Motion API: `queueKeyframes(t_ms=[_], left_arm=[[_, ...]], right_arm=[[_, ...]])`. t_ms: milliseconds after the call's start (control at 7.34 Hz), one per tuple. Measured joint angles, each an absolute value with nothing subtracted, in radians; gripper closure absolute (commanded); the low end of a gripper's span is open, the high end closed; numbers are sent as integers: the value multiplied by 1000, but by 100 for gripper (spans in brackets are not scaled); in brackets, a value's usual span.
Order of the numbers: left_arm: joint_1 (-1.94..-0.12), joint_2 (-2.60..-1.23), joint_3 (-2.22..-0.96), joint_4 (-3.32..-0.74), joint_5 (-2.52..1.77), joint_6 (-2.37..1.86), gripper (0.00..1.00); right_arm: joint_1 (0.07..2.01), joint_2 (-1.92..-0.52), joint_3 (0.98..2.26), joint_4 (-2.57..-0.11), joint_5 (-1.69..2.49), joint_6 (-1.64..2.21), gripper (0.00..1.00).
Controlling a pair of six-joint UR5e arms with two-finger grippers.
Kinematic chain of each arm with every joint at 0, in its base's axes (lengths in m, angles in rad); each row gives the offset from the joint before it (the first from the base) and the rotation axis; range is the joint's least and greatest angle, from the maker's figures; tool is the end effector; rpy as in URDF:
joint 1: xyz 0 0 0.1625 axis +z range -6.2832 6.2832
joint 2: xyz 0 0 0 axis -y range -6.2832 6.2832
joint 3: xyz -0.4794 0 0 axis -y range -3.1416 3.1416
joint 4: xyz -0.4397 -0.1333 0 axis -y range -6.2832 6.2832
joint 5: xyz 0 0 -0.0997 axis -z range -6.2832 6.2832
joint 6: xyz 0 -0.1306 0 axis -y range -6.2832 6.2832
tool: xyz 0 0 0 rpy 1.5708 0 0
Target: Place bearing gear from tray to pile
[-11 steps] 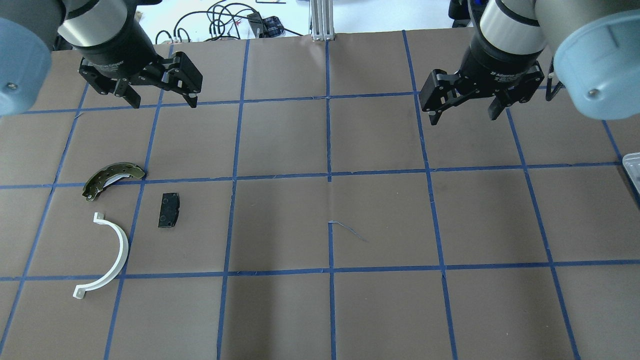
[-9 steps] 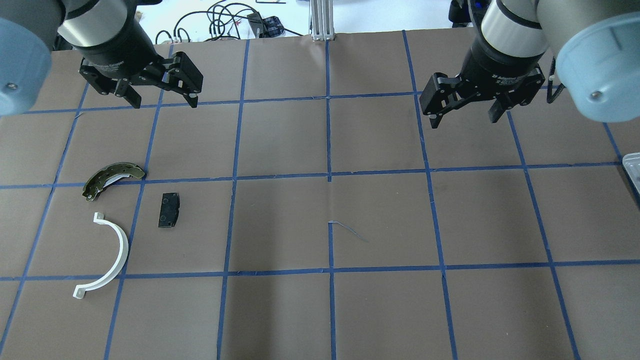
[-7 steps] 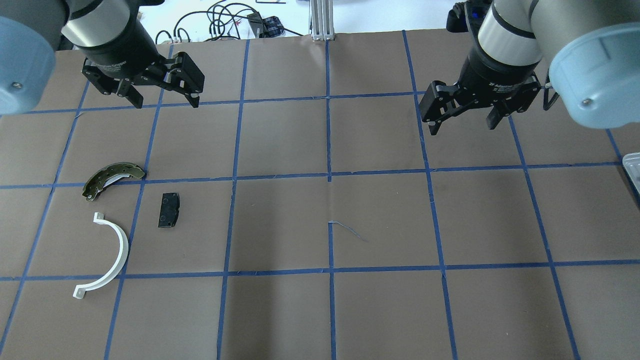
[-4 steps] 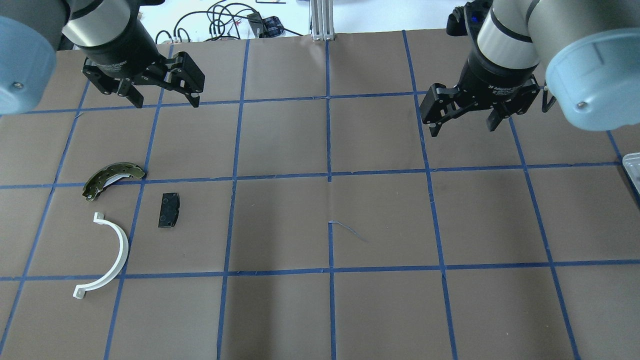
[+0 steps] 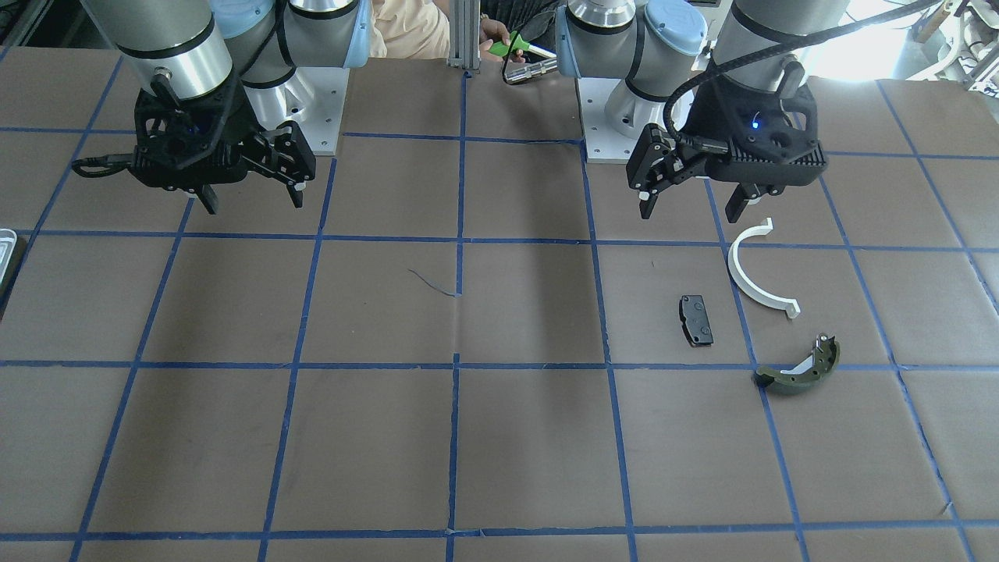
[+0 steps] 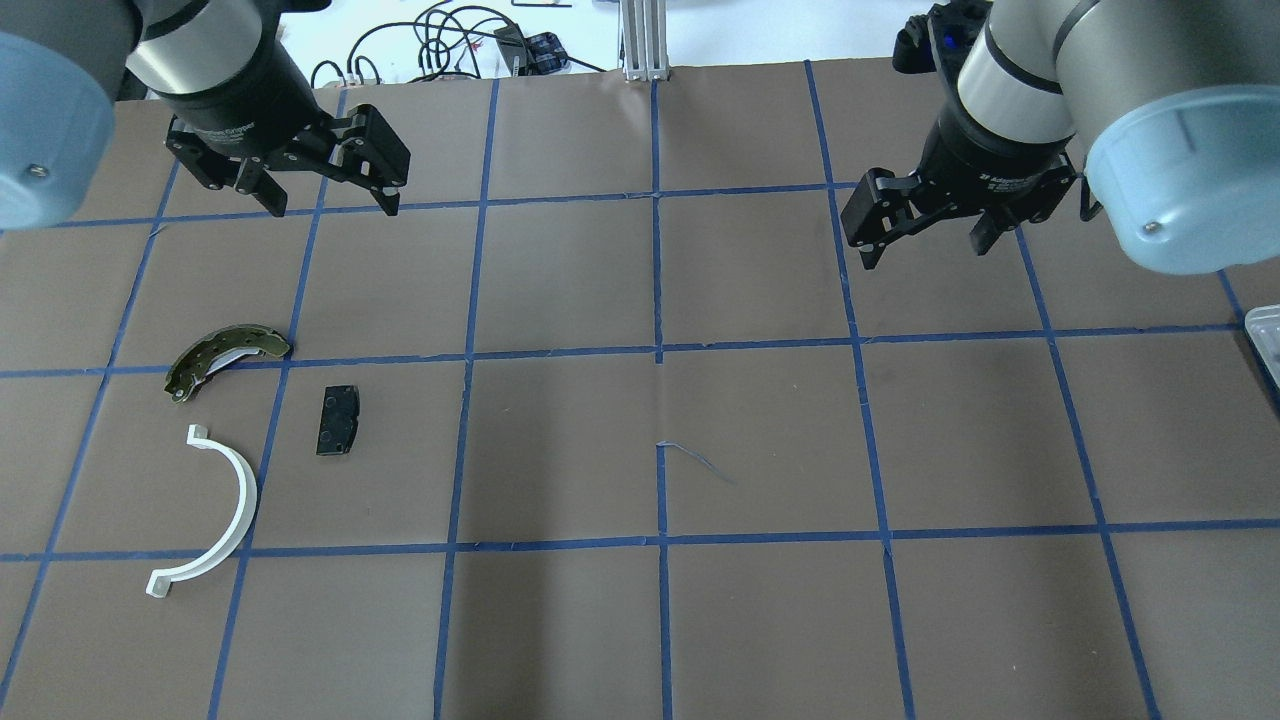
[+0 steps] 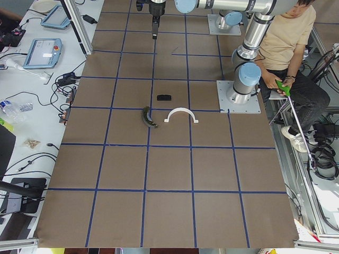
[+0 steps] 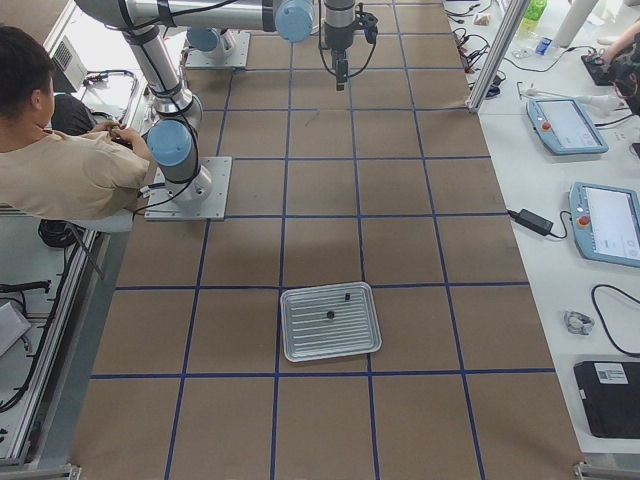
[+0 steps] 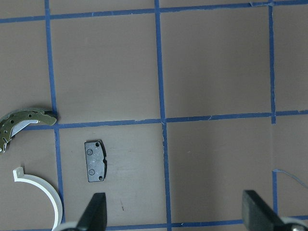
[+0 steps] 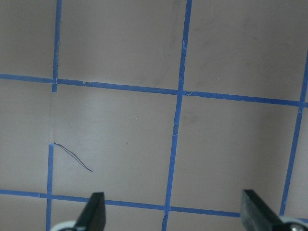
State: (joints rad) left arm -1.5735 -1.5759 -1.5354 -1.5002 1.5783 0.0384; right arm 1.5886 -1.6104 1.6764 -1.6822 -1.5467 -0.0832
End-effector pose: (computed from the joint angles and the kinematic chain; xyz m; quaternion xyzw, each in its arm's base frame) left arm -0.1338 -0.5539 0.5353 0.0203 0.9985 -0.0503 0.0046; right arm 0.1458 -0.5228 0.4866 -0.0507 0.9984 -0.0231 0.0113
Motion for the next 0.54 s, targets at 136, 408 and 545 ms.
queueKeyframes(t_ms=[136,408,545], left_arm=[[-1574,-1576,-1535,-1500,1578,38,0],[-1574,-1575,-1535,-1500,1578,38,0],[-1574,-1575,-1536,-1500,1578,38,0]], right_arm=[[1585,-1607,1677,-1682,-1547,-78,0],[1582,-1598,1676,-1678,-1555,-70,0],[1580,-1598,1675,-1674,-1554,-76,0]])
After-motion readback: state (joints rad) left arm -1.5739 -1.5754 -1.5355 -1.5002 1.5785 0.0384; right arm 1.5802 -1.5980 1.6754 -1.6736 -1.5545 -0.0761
